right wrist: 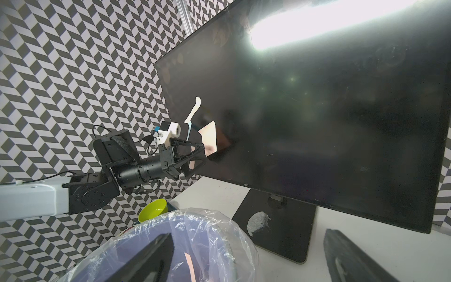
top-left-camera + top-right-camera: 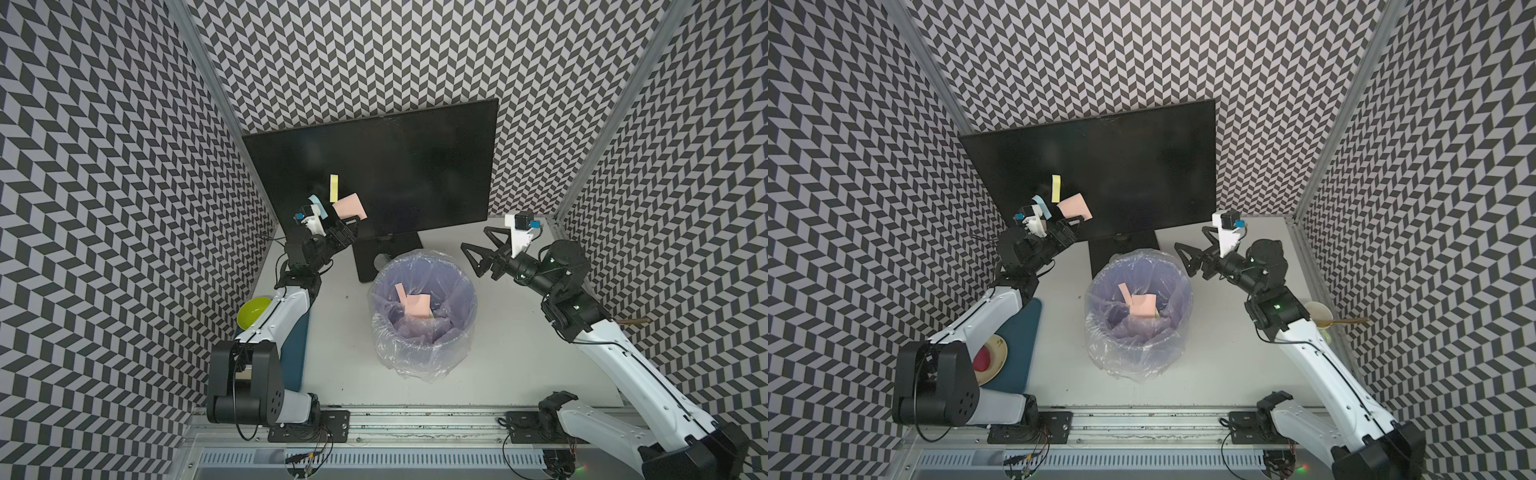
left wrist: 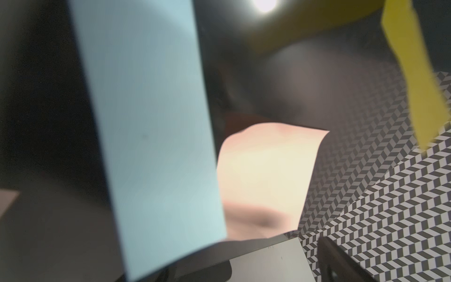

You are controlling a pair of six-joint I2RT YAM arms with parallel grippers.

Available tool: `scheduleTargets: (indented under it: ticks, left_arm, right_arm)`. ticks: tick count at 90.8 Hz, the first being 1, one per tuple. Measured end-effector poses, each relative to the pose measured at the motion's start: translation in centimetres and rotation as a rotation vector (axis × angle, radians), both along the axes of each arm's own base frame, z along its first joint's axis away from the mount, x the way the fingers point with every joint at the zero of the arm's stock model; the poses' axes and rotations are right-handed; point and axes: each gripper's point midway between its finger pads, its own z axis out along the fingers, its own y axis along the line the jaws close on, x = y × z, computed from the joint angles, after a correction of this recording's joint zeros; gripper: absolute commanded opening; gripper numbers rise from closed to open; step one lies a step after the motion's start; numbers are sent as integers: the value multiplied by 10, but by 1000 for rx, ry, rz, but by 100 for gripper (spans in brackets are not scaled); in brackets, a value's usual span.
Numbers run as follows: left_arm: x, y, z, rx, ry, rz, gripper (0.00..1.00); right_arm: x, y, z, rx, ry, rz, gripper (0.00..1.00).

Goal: Remove the sticky note from the monitor
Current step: Tear off the sticky note from the monitor.

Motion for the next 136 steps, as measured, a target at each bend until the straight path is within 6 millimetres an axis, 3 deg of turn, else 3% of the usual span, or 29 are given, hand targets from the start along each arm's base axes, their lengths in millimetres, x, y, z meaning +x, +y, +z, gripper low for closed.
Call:
scheduleTargets:
  ticks: [36, 69, 118, 136]
  left_arm:
    - [2, -6, 21, -4, -48, -38, 92]
    - [1, -7, 21, -5, -48, -45, 88]
    - [0, -7, 42, -32, -87, -48, 68]
    - [0, -6, 42, -38, -84, -44, 48]
  right_arm:
    - [0, 0, 0, 0, 0, 0, 99]
    - [0, 0, 0, 0, 0, 0, 99]
    - [0, 0, 0, 0, 0, 0, 99]
    - [0, 0, 0, 0, 0, 0, 99]
